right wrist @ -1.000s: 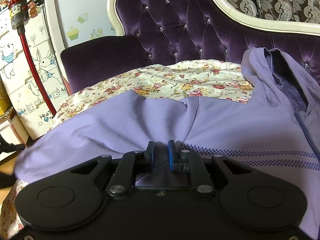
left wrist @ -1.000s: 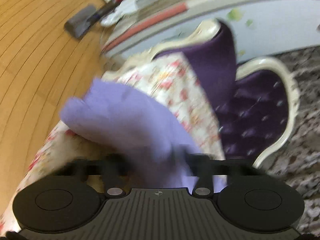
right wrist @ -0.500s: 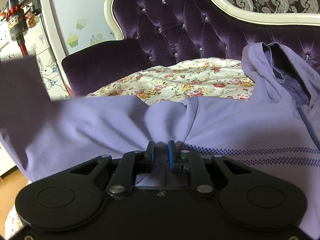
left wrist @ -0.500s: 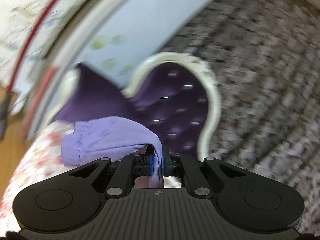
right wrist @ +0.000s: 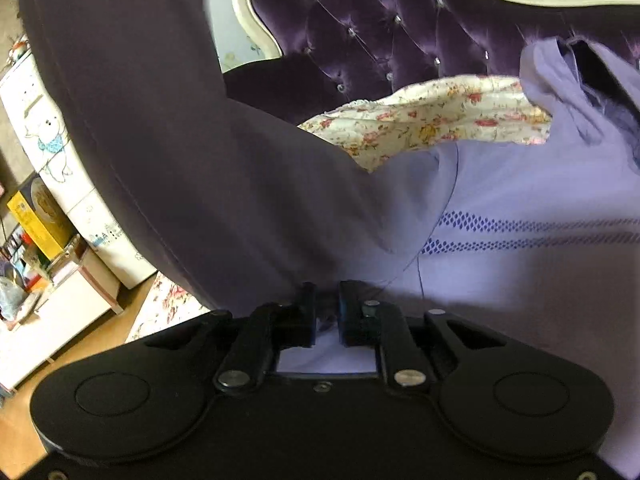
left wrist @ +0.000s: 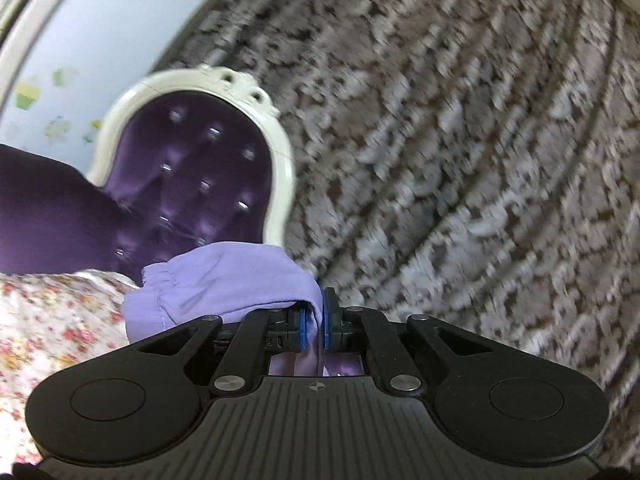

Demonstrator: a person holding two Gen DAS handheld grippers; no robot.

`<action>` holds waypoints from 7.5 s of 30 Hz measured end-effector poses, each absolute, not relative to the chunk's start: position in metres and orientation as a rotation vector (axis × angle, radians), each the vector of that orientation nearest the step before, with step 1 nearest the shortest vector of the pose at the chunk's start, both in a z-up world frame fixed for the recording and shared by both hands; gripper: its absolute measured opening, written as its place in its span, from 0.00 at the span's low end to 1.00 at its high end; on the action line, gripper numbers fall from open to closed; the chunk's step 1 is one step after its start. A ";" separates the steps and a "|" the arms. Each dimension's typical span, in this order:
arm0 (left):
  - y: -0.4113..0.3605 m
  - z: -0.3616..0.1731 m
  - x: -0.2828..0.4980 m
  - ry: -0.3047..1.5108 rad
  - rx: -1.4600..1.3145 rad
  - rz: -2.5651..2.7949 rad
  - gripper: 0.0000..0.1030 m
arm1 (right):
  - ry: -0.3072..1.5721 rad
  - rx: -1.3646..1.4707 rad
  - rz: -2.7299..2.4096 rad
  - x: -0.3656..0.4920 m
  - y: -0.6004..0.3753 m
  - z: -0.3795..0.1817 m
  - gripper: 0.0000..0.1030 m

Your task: Fold small clothes

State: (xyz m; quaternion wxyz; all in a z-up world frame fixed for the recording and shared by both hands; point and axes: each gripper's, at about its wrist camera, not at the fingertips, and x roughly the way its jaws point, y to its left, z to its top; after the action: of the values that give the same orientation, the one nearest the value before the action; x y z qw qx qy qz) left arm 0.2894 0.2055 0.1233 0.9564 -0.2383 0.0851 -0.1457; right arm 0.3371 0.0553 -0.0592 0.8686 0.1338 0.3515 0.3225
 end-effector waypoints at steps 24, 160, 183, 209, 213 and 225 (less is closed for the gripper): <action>-0.010 -0.002 0.316 0.548 -0.191 -0.532 0.47 | 0.794 0.469 0.216 0.295 -0.191 -0.064 0.23; 0.174 -0.039 0.321 0.799 0.116 0.428 0.88 | 0.613 0.615 -0.044 0.248 -0.423 -0.078 0.56; 0.144 -0.059 0.321 0.792 -0.242 0.184 0.93 | 0.560 0.626 -0.149 0.276 -0.482 -0.067 0.62; -0.049 0.003 0.339 0.630 -0.085 -0.264 0.91 | 0.625 0.431 -0.311 0.396 -0.618 -0.100 0.62; -0.079 -0.018 0.349 0.677 -0.082 -0.329 0.91 | 0.649 0.366 -0.274 0.394 -0.616 -0.095 0.22; -0.135 -0.059 0.369 0.724 -0.010 -0.341 0.91 | 0.391 0.499 -0.220 0.313 -0.639 -0.015 0.14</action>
State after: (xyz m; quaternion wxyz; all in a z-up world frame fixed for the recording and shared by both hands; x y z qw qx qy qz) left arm 0.3694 -0.1355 -0.0591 0.9209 -0.0049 0.3525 -0.1660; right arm 0.3131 -0.6393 -0.0153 0.9443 0.2449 0.1918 -0.1077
